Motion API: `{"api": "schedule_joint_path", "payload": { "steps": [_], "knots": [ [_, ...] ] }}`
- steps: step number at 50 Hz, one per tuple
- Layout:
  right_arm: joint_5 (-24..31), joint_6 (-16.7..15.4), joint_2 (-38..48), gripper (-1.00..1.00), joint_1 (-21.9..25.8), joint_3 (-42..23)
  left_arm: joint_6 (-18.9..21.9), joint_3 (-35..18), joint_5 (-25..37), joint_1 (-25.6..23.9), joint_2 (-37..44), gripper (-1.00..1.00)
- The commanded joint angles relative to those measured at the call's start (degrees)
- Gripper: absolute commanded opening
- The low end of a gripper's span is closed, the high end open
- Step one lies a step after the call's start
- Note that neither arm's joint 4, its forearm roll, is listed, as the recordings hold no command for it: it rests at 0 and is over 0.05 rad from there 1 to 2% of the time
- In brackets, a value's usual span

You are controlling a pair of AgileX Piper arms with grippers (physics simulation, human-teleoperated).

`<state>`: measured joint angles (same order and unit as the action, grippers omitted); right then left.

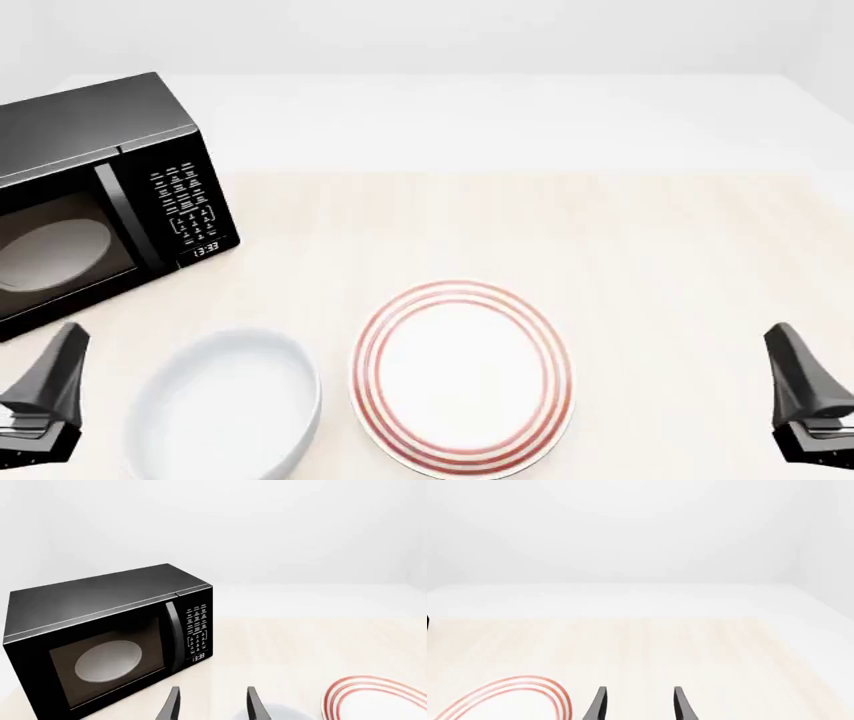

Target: Open the microwave.

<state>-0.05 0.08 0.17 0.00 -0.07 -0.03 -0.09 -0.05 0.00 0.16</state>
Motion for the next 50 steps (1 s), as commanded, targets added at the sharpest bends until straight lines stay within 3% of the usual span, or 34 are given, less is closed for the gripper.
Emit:
{"api": "schedule_joint_path", "payload": {
  "steps": [1,13,17,19,24,26,33,36,39,42,43,46,48,49,50],
  "knots": [
    [-0.2,0.2,0.4,1.0,0.0,-0.1,-0.1,-0.2,-0.2,0.0,0.4,1.0],
    [-0.7,0.2,0.9,1.0,0.0,-0.1,1.5,0.1,0.1,0.7,1.9,1.0],
    [-0.9,0.2,1.1,1.0,0.0,-0.1,3.2,-0.1,-5.3,1.6,8.9,1.0],
    [-0.9,0.2,1.1,1.0,0.0,-0.1,1.0,-1.3,-4.2,1.1,7.2,1.0],
    [-1.1,0.2,1.3,1.0,-0.1,-0.1,1.5,-2.6,-9.6,-0.2,14.4,1.0],
    [-1.1,0.2,1.3,1.0,0.0,-0.1,0.1,-2.5,-13.2,1.8,19.7,1.0],
    [-1.2,0.2,1.4,1.0,-0.1,-0.1,0.8,-4.4,-17.6,4.3,25.9,1.0],
    [-1.2,0.2,1.4,1.0,-0.1,-0.1,0.6,-2.5,-25.4,4.9,31.5,1.0],
    [-1.2,0.2,1.4,1.0,-0.1,-0.1,-0.1,-3.1,-29.0,5.0,35.2,1.0],
    [-1.1,0.2,1.3,1.0,-0.1,-0.1,-0.2,-6.3,-26.8,5.5,36.6,1.0],
    [-1.1,0.2,1.3,1.0,-0.1,-0.1,-0.9,-4.0,-33.9,5.9,42.1,1.0],
    [-1.1,0.2,1.3,1.0,-0.1,-0.1,-0.7,-7.8,-30.8,5.6,43.0,1.0],
    [-1.0,0.2,1.2,1.0,-0.1,-0.1,-0.6,-5.5,-37.2,5.6,47.2,1.0],
    [-1.0,0.2,1.2,1.0,-0.1,-0.1,-0.7,-8.2,-32.3,5.9,45.1,1.0],
    [-1.0,0.2,1.2,1.0,-0.1,-0.1,-0.8,-7.7,-33.9,6.0,46.0,1.0]
  ]
}}
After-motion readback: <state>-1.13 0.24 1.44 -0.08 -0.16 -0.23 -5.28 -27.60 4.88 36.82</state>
